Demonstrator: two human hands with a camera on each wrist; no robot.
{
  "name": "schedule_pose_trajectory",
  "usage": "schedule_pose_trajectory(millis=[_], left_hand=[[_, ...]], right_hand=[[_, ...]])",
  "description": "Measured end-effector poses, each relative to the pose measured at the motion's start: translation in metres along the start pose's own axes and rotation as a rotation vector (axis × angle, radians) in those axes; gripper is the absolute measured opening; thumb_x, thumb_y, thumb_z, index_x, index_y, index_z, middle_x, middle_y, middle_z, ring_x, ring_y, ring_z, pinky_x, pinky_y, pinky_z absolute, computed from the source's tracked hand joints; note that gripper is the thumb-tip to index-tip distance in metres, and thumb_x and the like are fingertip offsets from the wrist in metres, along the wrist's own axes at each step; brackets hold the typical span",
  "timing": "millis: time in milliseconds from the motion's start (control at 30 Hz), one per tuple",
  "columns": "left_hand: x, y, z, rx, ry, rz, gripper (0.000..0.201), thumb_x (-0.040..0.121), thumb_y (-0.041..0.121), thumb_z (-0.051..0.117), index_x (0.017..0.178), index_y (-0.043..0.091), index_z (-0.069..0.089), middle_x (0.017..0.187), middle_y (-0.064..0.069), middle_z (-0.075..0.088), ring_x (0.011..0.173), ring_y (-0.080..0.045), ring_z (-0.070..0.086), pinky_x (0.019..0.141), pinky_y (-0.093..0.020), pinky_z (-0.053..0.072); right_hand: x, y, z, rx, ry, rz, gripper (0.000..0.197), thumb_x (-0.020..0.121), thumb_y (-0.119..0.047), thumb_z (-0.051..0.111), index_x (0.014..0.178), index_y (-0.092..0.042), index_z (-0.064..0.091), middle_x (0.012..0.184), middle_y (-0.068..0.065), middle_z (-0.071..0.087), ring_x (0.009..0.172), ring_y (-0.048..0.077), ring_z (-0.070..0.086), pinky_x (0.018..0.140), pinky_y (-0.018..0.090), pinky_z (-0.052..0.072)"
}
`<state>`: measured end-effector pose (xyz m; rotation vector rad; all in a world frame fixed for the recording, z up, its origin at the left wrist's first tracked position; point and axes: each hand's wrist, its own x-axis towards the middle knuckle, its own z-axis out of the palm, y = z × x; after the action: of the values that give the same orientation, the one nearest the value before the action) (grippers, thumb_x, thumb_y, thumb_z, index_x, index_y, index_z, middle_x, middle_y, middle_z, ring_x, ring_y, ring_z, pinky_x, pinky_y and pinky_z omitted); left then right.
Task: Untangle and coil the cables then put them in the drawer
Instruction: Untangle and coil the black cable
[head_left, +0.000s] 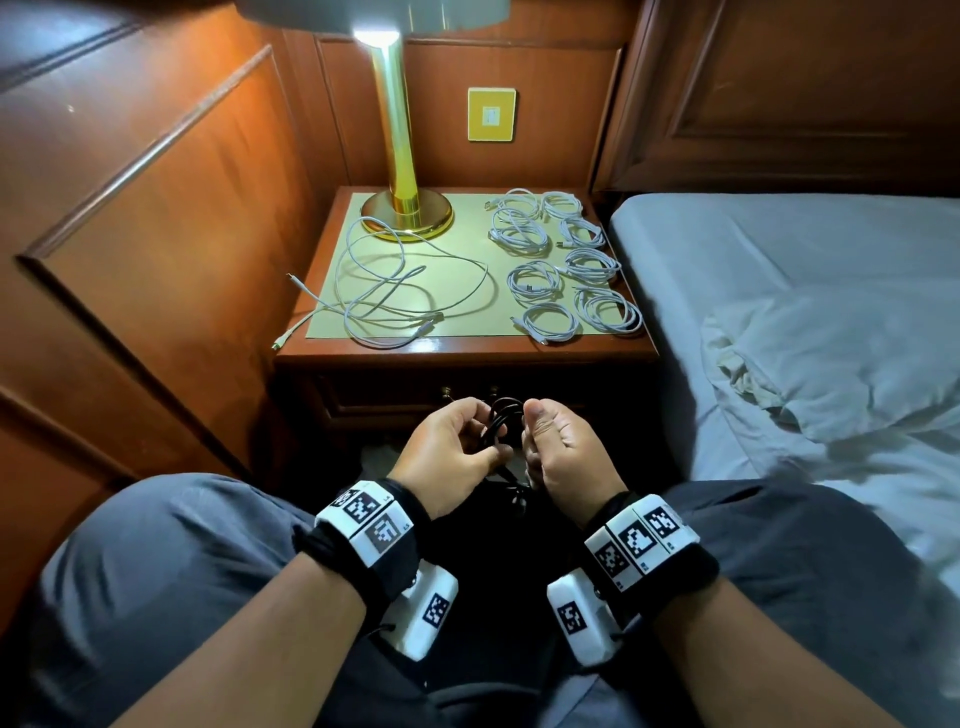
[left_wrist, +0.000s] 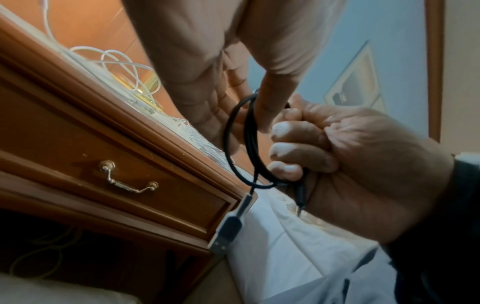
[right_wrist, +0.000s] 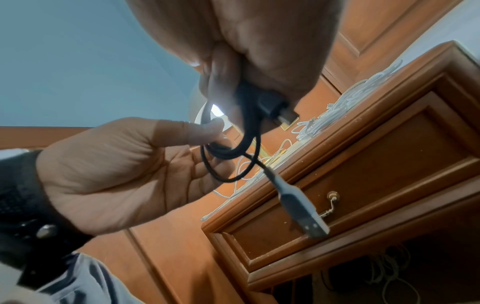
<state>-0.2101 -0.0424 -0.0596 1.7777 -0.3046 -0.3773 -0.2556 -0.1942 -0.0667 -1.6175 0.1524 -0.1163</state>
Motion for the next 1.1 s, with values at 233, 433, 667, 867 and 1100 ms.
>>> schedule_pose_trajectory(millis=[233,433,667,867,1100], left_hand=[[-0.0004,0.0039,0.0002,-0.264,-0.098,-0.034,0.021,0.086,-0.005,0.071,0.096,0.012,0.065,0.088,0.004,0.070,0.090,-0.013,0.064,0.095,-0.036,0.051],[0.0002,0.0056,0.0018,-0.210,-0.087,-0.059,0.031,0.074,0.005,0.084,0.095,0.015,0.064,0.084,0.000,0.069,0.081,-0.014,0.064,0.085,-0.035,0.054],[0.0008,-0.0020,0.0009,-0.089,0.008,0.019,0.026,0.081,0.000,0.079,0.083,0.023,0.067,0.084,-0.002,0.069,0.081,-0.014,0.065,0.084,-0.037,0.057],[-0.0006,0.0002,-0.0020,-0.371,-0.145,-0.062,0.029,0.085,-0.018,0.063,0.101,0.005,0.068,0.094,-0.010,0.071,0.083,-0.015,0.068,0.081,-0.024,0.058],[-0.0009,-0.0005,-0.0029,-0.441,-0.199,-0.033,0.036,0.086,-0.022,0.058,0.108,0.004,0.067,0.095,-0.005,0.073,0.086,-0.013,0.069,0.081,-0.021,0.057]], right_hand=[[0.0063,0.0056,-0.0031,-0.012,0.027,-0.032,0.038,0.086,-0.064,0.043,0.065,-0.034,0.053,0.052,-0.012,0.040,0.044,0.008,0.033,0.047,0.027,0.029],[0.0055,0.0063,-0.0026,-0.103,0.077,-0.063,0.042,0.092,-0.057,0.041,0.070,-0.023,0.050,0.054,-0.010,0.046,0.049,0.010,0.042,0.054,0.033,0.037],[0.0035,0.0070,-0.0027,-0.159,0.077,-0.099,0.049,0.090,-0.067,0.037,0.072,-0.023,0.047,0.055,-0.011,0.046,0.050,0.009,0.041,0.054,0.032,0.035],[0.0070,0.0077,-0.0048,-0.090,0.106,-0.066,0.039,0.088,-0.066,0.039,0.066,-0.035,0.050,0.054,-0.012,0.043,0.048,0.010,0.038,0.051,0.031,0.033],[0.0066,0.0040,-0.0050,0.022,0.096,-0.035,0.037,0.094,-0.053,0.041,0.064,-0.032,0.050,0.053,-0.010,0.041,0.045,0.010,0.036,0.048,0.029,0.031]])
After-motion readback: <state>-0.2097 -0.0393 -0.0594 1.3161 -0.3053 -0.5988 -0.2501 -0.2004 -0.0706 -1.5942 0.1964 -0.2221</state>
